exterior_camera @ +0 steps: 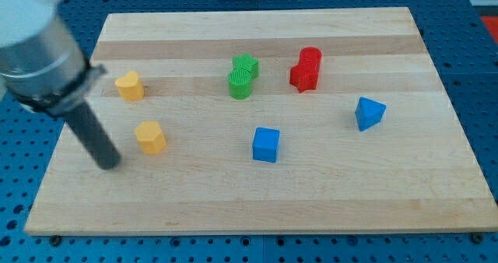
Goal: Push blue triangle a bit up
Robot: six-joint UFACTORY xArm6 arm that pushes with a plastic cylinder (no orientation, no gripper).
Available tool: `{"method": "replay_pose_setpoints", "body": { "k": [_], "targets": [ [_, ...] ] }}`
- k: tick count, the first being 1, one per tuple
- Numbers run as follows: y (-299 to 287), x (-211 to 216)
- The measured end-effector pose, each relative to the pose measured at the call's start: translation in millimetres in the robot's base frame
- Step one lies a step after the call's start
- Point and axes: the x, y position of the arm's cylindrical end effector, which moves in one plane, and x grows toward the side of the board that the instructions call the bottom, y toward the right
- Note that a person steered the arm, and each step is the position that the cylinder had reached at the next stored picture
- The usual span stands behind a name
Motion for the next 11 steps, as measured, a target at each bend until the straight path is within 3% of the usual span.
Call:
{"method": "replay_pose_setpoints", "body": {
  "k": [2,3,4,5,6,10,11],
  "targets": [
    [166,1],
    [210,0],
    [218,-17],
    [240,-7],
    [291,-13],
    [389,-72],
    [398,-32]
  ]
}}
